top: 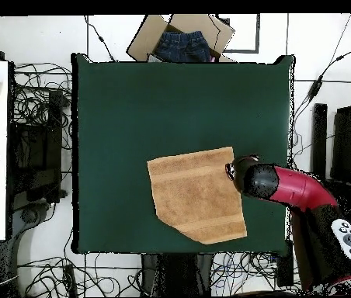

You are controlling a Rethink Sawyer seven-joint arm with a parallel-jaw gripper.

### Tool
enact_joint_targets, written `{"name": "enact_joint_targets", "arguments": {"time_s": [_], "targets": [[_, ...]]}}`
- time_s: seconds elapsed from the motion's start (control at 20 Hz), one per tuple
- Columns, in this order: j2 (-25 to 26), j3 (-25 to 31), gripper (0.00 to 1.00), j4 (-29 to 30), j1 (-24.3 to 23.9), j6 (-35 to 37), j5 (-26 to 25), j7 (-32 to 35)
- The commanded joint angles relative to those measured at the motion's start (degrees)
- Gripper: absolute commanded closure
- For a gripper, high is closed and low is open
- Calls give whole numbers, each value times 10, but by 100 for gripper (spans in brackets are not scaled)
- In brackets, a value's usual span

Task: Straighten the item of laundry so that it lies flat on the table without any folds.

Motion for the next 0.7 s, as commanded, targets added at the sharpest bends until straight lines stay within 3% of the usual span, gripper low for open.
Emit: {"name": "enact_joint_targets", "arguments": {"time_s": [0.05,0.7], "targets": [[26,-3,0,124,23,-28,44,177],[65,-25,0,133,33,-111,61,184]]}}
